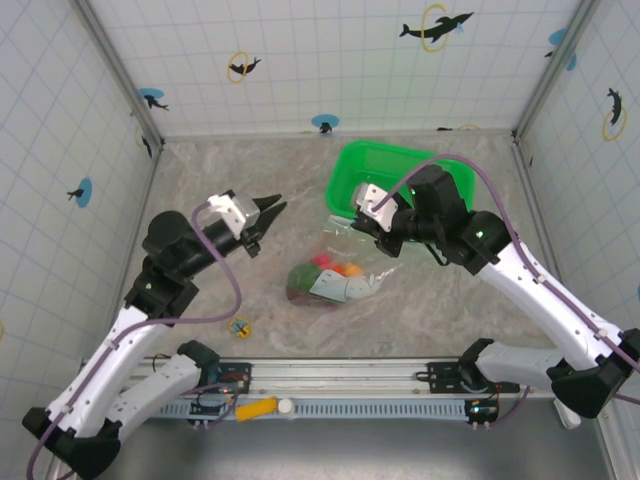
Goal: Place the food in the zip-top bag and seal the zipper
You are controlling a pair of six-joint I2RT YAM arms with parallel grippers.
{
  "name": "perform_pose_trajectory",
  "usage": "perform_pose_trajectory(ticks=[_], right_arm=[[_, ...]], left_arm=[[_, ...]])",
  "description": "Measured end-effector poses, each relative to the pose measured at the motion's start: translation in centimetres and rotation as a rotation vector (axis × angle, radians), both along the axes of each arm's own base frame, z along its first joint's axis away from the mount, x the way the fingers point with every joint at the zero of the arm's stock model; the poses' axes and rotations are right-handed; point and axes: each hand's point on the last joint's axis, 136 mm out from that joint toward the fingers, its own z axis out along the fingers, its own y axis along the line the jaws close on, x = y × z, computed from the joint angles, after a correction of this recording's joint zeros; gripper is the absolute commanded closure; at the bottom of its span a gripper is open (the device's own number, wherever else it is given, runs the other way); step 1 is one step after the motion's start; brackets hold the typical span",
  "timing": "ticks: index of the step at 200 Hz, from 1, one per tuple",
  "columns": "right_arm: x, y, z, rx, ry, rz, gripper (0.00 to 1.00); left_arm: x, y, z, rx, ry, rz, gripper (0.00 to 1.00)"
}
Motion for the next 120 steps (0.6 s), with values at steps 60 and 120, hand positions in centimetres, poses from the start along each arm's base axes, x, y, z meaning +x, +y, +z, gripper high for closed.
perform_pose_trajectory(ticks=[60,120], right_arm=[[-1.3,1.0,1.1,0.078,0.016,0.075,1.00],[-2.1,1.5,1.9,0.117,0.024,0.113,1.00]], left_arm=[[-0.2,-4.0,-5.7,-0.005,0.328,-0.236,0.48],[-1.4,-5.7,-6.8,-0.043,0.421,-0.383,0.55]])
